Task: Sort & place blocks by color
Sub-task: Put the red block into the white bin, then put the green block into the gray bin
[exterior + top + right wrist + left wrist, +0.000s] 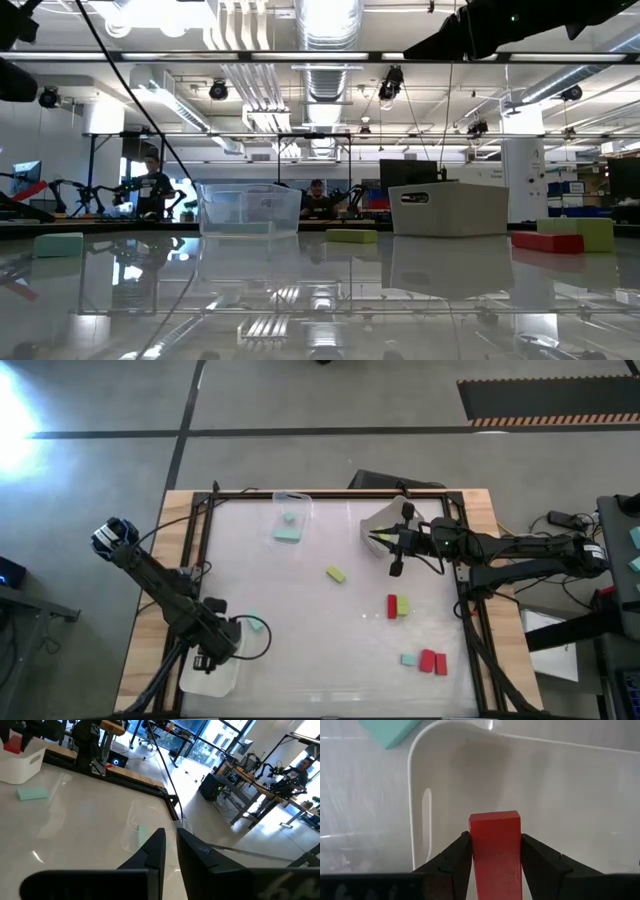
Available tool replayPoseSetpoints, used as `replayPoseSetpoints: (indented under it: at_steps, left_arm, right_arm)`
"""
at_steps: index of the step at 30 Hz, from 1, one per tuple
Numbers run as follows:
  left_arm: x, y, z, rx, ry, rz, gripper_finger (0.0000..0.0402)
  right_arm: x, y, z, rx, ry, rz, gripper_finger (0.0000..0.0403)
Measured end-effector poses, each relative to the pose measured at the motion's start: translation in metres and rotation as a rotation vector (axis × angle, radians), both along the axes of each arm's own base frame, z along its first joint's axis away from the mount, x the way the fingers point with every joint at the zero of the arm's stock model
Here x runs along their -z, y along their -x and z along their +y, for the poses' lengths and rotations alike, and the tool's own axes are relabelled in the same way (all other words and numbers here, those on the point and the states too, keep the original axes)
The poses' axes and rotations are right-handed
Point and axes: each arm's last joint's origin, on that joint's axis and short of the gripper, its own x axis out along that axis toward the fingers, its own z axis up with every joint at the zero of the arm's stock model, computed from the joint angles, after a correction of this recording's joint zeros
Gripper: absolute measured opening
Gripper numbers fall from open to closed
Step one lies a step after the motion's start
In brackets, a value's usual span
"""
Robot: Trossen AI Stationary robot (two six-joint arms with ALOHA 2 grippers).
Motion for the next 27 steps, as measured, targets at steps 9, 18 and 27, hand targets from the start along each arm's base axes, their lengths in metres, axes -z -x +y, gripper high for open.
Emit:
replayPoseSetpoints:
  at_steps: [9,18,27]
  left_arm:
    - [0.000,0.000,0.000,0.058,0.007,-0.004,0.0169]
    - [-0.031,-0.003,-0.005,-0.001,0.078,0.006,0.0204]
    - [-0.063,-0.019,-0.003,-0.075,0.047,-0.167,0.0205]
  right_arm:
    - [0.004,0.000,0.000,0.011,-0.061,0.020,0.0038]
    - [0.009,0.004,0.002,0.026,-0.271,0.035,0.0038]
    - [0.013,0.001,0.029,-0.114,-0.490,0.054,0.0038]
